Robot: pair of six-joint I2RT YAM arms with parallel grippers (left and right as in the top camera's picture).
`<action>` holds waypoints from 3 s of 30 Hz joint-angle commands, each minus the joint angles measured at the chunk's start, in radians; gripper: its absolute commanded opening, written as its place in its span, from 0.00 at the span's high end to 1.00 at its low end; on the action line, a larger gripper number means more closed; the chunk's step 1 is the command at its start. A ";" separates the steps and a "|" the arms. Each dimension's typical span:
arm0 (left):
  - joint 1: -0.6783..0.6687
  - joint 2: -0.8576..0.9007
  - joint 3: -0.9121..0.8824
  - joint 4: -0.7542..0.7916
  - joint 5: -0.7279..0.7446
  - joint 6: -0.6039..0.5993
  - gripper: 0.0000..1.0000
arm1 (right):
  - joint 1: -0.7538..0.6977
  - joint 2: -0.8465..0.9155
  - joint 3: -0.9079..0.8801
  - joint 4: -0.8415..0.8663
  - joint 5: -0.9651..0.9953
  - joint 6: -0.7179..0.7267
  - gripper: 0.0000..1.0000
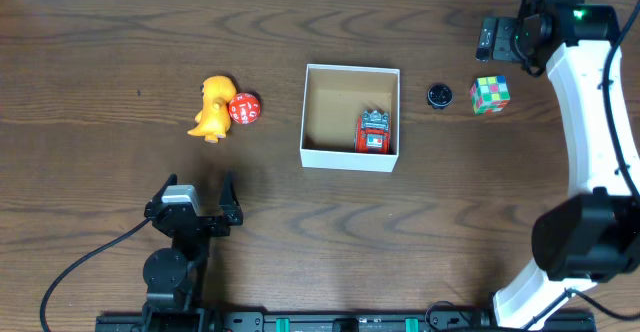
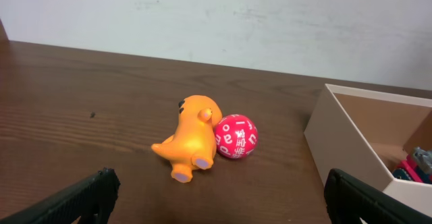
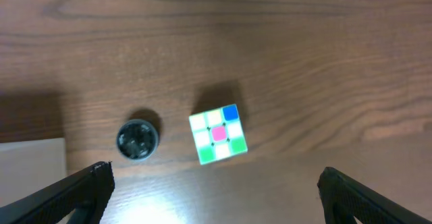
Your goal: Pack container
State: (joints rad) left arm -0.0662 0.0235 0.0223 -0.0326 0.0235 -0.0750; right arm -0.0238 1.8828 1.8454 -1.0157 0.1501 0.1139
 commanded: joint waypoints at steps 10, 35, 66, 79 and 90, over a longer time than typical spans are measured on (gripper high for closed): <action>0.005 0.000 -0.018 -0.038 -0.009 -0.001 0.02 | -0.031 0.242 -0.010 0.082 -0.014 -0.177 0.01; 0.005 0.000 -0.018 -0.038 -0.009 -0.001 0.02 | -0.080 0.411 -0.010 0.080 -0.099 -0.167 0.12; 0.005 0.000 -0.018 -0.038 -0.009 -0.001 0.02 | 0.031 0.202 0.199 -0.145 -0.145 -0.106 0.47; 0.005 0.000 -0.018 -0.038 -0.009 -0.001 0.02 | 0.361 0.040 0.211 -0.147 -0.165 0.031 0.47; 0.005 0.000 -0.018 -0.038 -0.009 -0.001 0.02 | 0.515 0.079 0.208 -0.140 -0.069 0.002 0.54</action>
State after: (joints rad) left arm -0.0662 0.0235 0.0223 -0.0326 0.0235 -0.0750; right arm 0.4797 1.9411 2.0426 -1.1584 0.0326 0.1104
